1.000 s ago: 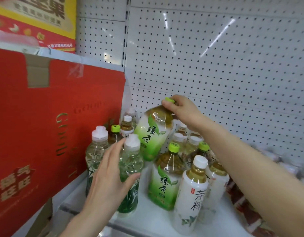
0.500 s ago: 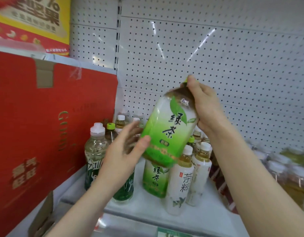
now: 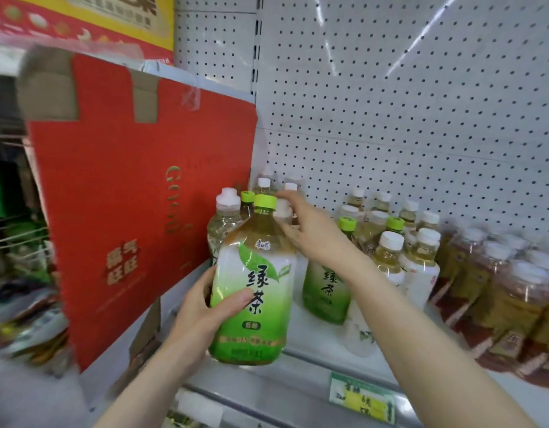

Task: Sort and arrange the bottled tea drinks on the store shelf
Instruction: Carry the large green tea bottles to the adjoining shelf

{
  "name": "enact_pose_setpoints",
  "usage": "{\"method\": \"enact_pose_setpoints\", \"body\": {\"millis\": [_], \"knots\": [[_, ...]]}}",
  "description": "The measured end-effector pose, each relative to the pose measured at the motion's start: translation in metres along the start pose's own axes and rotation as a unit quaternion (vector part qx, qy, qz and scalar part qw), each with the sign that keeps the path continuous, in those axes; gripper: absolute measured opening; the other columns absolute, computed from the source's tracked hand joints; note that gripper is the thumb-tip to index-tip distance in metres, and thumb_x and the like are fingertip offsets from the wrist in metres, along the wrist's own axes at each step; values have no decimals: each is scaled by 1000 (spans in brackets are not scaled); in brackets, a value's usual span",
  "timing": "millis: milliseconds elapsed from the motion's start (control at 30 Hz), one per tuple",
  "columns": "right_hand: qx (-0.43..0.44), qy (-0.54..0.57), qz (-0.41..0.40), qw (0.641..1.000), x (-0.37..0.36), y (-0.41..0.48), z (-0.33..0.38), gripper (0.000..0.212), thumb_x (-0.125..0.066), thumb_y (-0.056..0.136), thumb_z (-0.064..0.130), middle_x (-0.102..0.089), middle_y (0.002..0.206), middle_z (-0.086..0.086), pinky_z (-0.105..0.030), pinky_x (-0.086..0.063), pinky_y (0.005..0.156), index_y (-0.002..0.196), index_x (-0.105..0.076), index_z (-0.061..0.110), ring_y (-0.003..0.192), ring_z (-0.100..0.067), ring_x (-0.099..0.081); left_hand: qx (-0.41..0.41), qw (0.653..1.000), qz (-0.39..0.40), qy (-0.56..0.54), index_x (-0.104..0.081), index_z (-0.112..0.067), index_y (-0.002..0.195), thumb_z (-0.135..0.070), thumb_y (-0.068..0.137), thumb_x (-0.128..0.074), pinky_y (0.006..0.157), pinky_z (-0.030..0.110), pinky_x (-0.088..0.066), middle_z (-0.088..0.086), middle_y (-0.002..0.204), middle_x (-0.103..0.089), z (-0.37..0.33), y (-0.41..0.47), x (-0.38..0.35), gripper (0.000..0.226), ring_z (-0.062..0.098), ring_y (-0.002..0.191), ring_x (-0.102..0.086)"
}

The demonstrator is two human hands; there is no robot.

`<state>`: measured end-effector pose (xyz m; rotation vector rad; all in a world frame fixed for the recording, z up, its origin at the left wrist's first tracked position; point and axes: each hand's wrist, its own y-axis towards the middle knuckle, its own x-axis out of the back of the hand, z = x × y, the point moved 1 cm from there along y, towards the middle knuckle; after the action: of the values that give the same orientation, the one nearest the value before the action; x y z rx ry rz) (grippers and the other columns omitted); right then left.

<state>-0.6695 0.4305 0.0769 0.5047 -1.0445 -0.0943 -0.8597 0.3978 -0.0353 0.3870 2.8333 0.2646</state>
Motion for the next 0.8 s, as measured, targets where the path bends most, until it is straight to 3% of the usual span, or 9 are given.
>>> {"method": "enact_pose_setpoints", "body": {"millis": [100,200,333,433,533,600,667,733,800], "knots": [[-17,-13,15,1000,-2,15,1,60,-70,88,41,-65,102,3,-22,-38,58,138,-43,23,77,-10,-59,-2,1000,-10,10,-61,-23,121,-41,50,-85,77,50,-60,9,107,-75,1,0,17,77,34,95,-73],[-67,-40,18,997,1,28,-5,74,-71,85,50,-65,120,-7,-27,-40,72,144,-39,19,95,-21,-62,-22,999,-32,20,-65,-31,115,-42,51,-85,69,42,-61,7,106,-76,4,3,31,68,31,92,-74],[-152,-73,-32,985,-6,50,-21,64,-70,89,39,-59,117,-13,-35,-43,78,138,-40,11,110,-34,-59,-40,998,-52,16,-66,-39,112,-47,51,-88,71,47,-61,6,109,-75,12,9,37,65,29,95,-74],[-204,-116,-48,971,-9,71,-32,65,-69,91,33,-48,135,-18,-42,-43,94,140,-37,4,121,-37,-52,-51,996,-70,13,-65,-40,113,-58,47,-90,72,44,-61,4,110,-75,16,13,39,73,28,96,-74],[-241,-126,-34,962,-12,82,-38,64,-68,91,28,-47,136,-20,-42,-44,96,140,-35,3,123,-38,-51,-55,995,-80,11,-65,-42,111,-60,46,-90,70,40,-61,3,109,-75,19,18,43,72,27,95,-74],[-221,-198,-56,953,-15,79,-34,64,-69,91,25,-45,137,-21,-41,-42,100,140,-35,2,127,-38,-47,-58,995,-76,15,-64,-41,114,-58,49,-90,70,41,-61,4,109,-75,21,20,45,72,28,96,-74],[-113,-234,-140,955,-24,72,-23,60,-69,90,18,-44,138,-21,-41,-39,104,140,-39,3,131,-37,-41,-62,995,-69,23,-63,-39,117,-58,51,-89,73,44,-61,4,111,-74,22,20,45,73,28,98,-73],[-10,-151,-180,972,-41,65,-10,57,-69,89,14,-51,135,-18,-43,-43,99,139,-45,5,127,-35,-46,-66,995,-66,36,-62,-38,118,-55,54,-88,76,49,-60,4,111,-74,23,20,44,71,27,99,-73],[-15,-55,-111,992,-62,63,-5,57,-69,88,14,-57,131,-18,-43,-46,95,139,-45,6,119,-35,-54,-71,994,-65,44,-62,-37,118,-48,58,-86,79,52,-59,5,111,-74,24,19,43,65,28,100,-72]]}}
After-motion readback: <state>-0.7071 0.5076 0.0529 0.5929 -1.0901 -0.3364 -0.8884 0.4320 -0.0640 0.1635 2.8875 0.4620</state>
